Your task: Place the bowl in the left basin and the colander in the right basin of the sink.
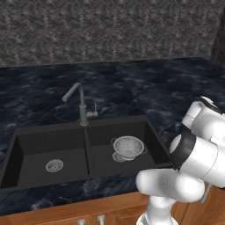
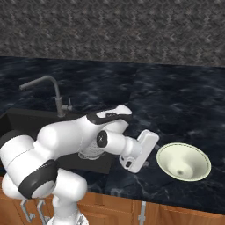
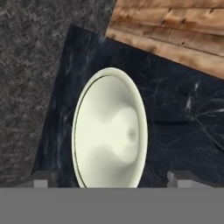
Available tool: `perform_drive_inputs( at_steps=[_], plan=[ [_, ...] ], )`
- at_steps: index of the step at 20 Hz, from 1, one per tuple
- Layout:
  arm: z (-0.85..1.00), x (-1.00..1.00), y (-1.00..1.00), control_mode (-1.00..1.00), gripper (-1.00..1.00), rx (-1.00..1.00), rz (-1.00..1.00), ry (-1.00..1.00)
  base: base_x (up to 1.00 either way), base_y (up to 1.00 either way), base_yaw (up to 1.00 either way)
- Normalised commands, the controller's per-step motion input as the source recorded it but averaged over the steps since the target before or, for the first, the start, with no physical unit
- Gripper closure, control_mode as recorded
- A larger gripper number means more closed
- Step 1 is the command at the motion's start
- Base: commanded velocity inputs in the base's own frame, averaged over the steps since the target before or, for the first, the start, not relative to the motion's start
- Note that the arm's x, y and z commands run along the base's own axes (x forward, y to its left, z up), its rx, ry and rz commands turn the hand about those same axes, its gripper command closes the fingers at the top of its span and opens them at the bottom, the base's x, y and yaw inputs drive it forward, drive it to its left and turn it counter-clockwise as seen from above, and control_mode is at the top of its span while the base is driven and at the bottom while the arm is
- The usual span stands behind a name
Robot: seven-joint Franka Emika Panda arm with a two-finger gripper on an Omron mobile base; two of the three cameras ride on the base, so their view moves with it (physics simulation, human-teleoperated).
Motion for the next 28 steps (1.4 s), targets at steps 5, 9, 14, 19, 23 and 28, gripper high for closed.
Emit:
perform_drive_inputs(
  at_steps=[5,9,14,19,23,28],
  plan=[
    [-0.22,0.06,-0.02,-1.00,-1.00,0.00,0.00,0.00,0.00,0.00,0.00],
    [-0.24,0.03,-0.03,-1.00,-1.00,0.00,0.00,0.00,0.00,0.00,0.00],
    [-0.16,0.04,-0.04,-1.00,-1.00,0.02,0.00,0.00,0.00,0.00,0.00],
    [-0.23,0.02,-0.07,-1.00,-1.00,0.02,0.00,0.00,0.00,0.00,0.00],
    [-0.21,0.07,-0.04,-1.00,-1.00,0.00,0.00,0.00,0.00,0.00,0.00],
    [-0.16,0.16,-0.03,-1.00,-1.00,0.00,0.00,0.00,0.00,0.00,0.00]
  ],
)
